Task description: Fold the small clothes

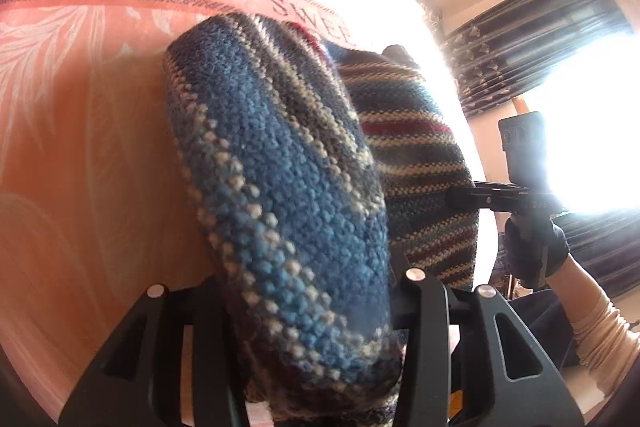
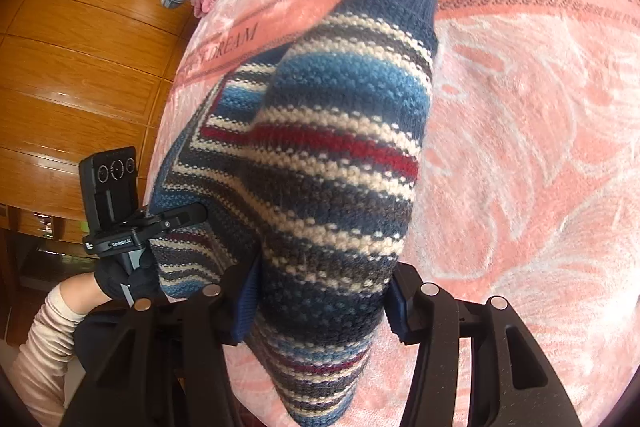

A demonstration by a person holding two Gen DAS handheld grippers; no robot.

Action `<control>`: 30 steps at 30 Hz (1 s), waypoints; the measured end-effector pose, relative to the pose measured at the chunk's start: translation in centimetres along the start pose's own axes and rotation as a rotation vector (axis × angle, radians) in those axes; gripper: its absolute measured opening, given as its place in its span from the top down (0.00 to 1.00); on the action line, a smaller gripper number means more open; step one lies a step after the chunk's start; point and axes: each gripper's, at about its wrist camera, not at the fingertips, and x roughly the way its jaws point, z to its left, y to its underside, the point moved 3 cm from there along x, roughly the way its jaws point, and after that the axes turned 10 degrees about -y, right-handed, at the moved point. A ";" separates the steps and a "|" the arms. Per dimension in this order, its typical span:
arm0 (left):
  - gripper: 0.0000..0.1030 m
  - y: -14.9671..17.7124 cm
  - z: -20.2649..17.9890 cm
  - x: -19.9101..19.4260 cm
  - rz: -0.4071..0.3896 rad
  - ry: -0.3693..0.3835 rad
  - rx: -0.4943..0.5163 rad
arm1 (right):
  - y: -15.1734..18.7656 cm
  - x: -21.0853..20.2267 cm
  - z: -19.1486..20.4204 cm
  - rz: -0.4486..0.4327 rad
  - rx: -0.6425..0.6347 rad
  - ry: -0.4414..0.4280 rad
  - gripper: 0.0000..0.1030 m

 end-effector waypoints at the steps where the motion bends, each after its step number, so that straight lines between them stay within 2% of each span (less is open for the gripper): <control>1: 0.56 0.2 0.6 0.3 0.002 0.010 -0.023 | 0.1 0.3 -0.4 0.000 0.005 0.008 0.48; 3: 0.52 0.7 1.4 0.6 -0.005 0.021 -0.039 | 0.2 1.1 -1.1 0.004 0.014 0.030 0.45; 6: 0.46 1.0 1.6 0.7 -0.018 -0.028 0.014 | 0.2 2.2 -1.4 -0.002 0.032 0.030 0.43; 10: 0.45 1.1 1.3 0.1 -0.011 -0.064 -0.054 | 0.4 1.6 -0.7 -0.001 0.014 0.066 0.40; 16: 0.45 2.7 -1.0 -4.4 -0.078 -0.262 -0.033 | 1.6 -0.4 0.8 -0.011 0.018 0.118 0.33; 21: 0.45 5.2 -2.8 -7.7 -0.119 -0.337 -0.047 | 4.1 -1.6 1.1 -0.034 0.085 0.039 0.32; 23: 0.45 6.7 -3.6 -8.7 -0.128 -0.383 -0.036 | 5.4 -1.2 1.2 -0.022 0.093 0.053 0.32; 26: 0.45 8.8 -5.3 -8.7 -0.139 -0.471 0.044 | 7.7 0.3 0.6 0.027 0.133 0.112 0.30; 27: 0.44 9.2 -5.5 -8.4 -0.137 -0.487 0.066 | 8.4 0.8 0.3 0.036 0.149 0.122 0.33; 28: 0.44 9.5 -5.5 -7.9 -0.127 -0.508 0.078 | 8.9 1.1 0.2 0.042 0.156 0.133 0.48; 30: 0.45 9.9 -4.9 -7.1 -0.109 -0.526 0.082 | 9.3 1.1 0.7 0.026 0.145 0.134 0.61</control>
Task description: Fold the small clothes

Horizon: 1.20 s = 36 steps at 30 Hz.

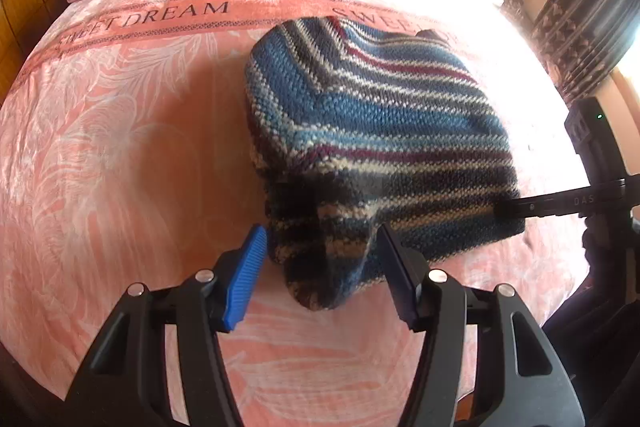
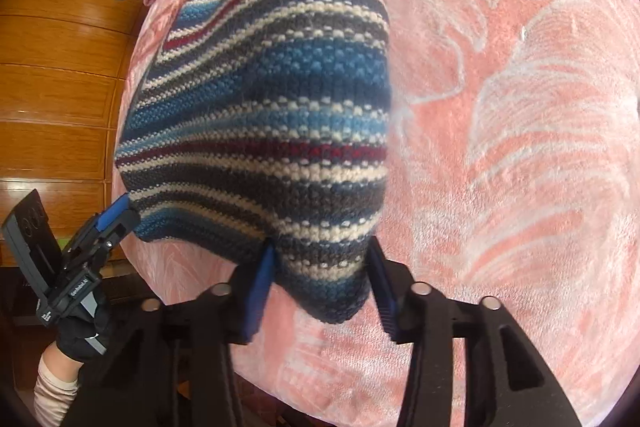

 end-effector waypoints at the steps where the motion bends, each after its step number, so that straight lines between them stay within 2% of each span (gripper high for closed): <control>1: 0.45 0.2 0.2 0.4 0.002 -0.020 0.008 | 0.1 -0.3 0.4 -0.010 -0.016 0.023 0.65; 4: 0.44 0.6 1.3 1.9 0.036 -0.039 0.004 | 0.5 -0.6 1.4 -0.017 -0.050 0.062 0.66; 9: 0.42 1.6 2.9 4.9 0.118 -0.006 -0.068 | 1.3 1.5 0.9 0.015 -0.053 0.151 0.66; 14: 0.41 2.3 3.8 4.8 0.152 0.013 -0.127 | 1.4 2.0 1.1 0.022 -0.041 0.174 0.60; 17: 0.41 2.3 4.0 2.5 0.124 0.015 -0.171 | 1.6 0.3 1.8 -0.019 -0.033 0.180 0.56; 19: 0.42 2.2 3.5 0.6 0.094 0.005 -0.174 | 1.5 -1.1 2.7 -0.056 -0.048 0.223 0.37; 20: 0.42 2.2 3.2 -0.5 0.073 -0.007 -0.168 | 1.6 -1.9 3.2 -0.082 -0.061 0.237 0.35; 22: 0.37 2.0 2.6 -2.9 0.013 -0.019 -0.161 | 1.8 -3.5 4.5 -0.129 -0.089 0.268 0.32; 24: 0.25 2.0 2.3 -5.1 -0.039 -0.048 -0.161 | 2.2 -5.0 5.4 -0.170 -0.113 0.324 0.19; 26: 0.21 2.0 2.0 -7.1 -0.077 -0.072 -0.168 | 3.0 -6.2 6.7 -0.219 -0.147 0.364 0.19; 28: 0.18 1.8 2.2 -8.7 -0.109 -0.088 -0.189 | 3.5 -7.2 7.6 -0.252 -0.172 0.417 0.12; 29: 0.13 2.0 2.4 -9.4 -0.114 -0.107 -0.204 | 3.7 -7.4 8.4 -0.273 -0.185 0.444 0.06; 32: 0.11 2.5 2.6 -10.7 -0.121 -0.139 -0.223 | 4.9 -8.7 9.6 -0.326 -0.221 0.483 0.04; 36: 0.11 3.2 3.1 -11.8 -0.117 -0.158 -0.223 | 6.4 -9.8 11.3 -0.415 -0.255 0.638 0.04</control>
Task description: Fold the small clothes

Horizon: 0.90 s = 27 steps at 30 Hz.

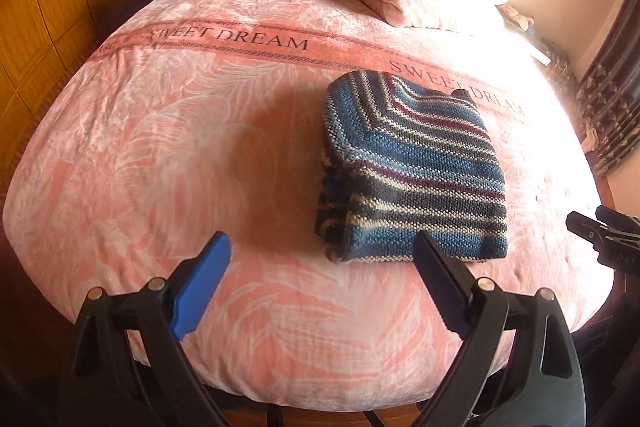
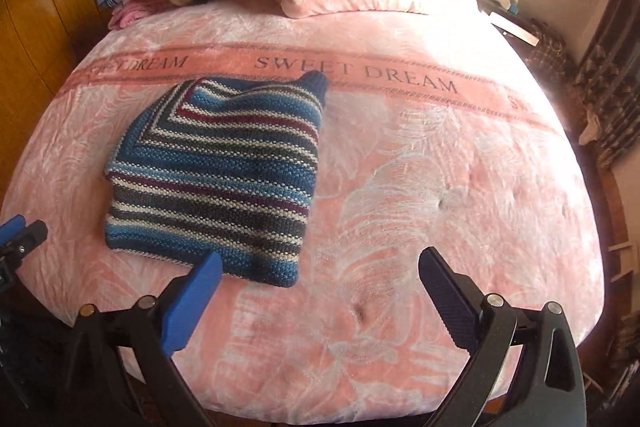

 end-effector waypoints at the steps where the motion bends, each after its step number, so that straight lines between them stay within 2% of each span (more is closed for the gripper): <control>1: 0.11 0.3 0.1 -0.3 -0.010 -0.017 0.005 | 0.3 -0.4 0.1 -0.011 -0.004 0.045 0.04; 3: 0.11 1.1 0.1 -0.8 -0.024 -0.050 0.021 | 1.3 -0.7 0.3 -0.005 -0.017 0.102 0.04; 11: 0.11 3.5 -0.9 -0.6 0.014 -0.044 0.052 | 4.5 -0.3 1.6 0.053 0.041 -0.095 0.04; 19: 0.11 3.5 -0.4 -1.0 -0.004 -0.093 0.068 | 5.5 0.2 2.4 0.106 0.077 -0.156 0.04; 27: 0.11 4.3 -1.1 -0.6 0.017 -0.099 0.100 | 6.9 0.9 2.2 0.159 0.090 -0.152 0.04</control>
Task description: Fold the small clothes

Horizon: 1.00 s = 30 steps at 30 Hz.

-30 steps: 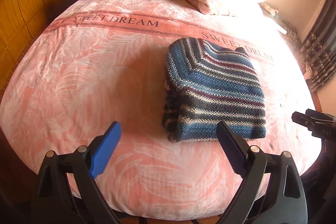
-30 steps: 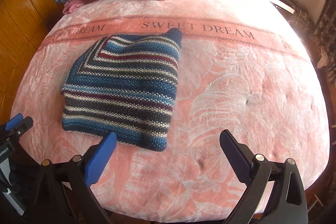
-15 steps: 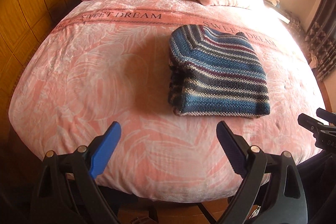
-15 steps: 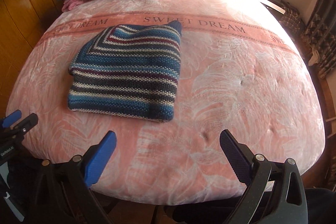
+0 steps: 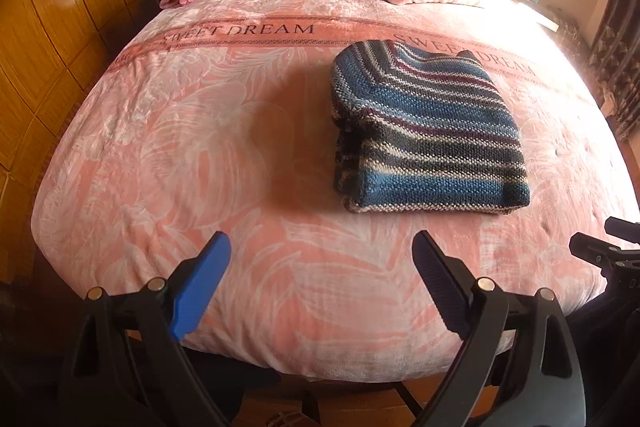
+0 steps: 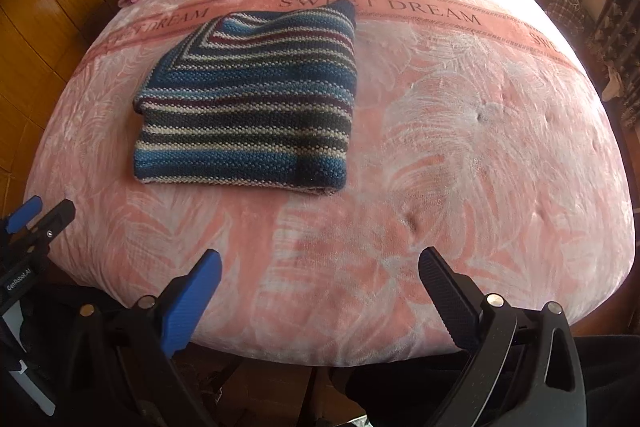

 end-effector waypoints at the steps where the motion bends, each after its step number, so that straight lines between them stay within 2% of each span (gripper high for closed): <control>1: 0.11 0.1 -0.1 0.1 0.004 0.002 0.003 | 0.0 -0.1 0.0 -0.002 0.004 -0.002 0.04; 14: 0.11 0.6 -0.8 0.1 0.000 -0.018 0.020 | -0.4 -0.4 0.3 -0.007 -0.004 -0.027 0.04; 17: 0.11 0.6 -0.9 0.1 0.005 -0.013 0.022 | -0.4 -0.4 0.2 -0.009 -0.016 0.005 0.04; 30: 0.11 0.3 -0.8 0.0 -0.004 -0.017 0.023 | -0.7 -0.5 0.1 -0.034 -0.019 0.031 0.05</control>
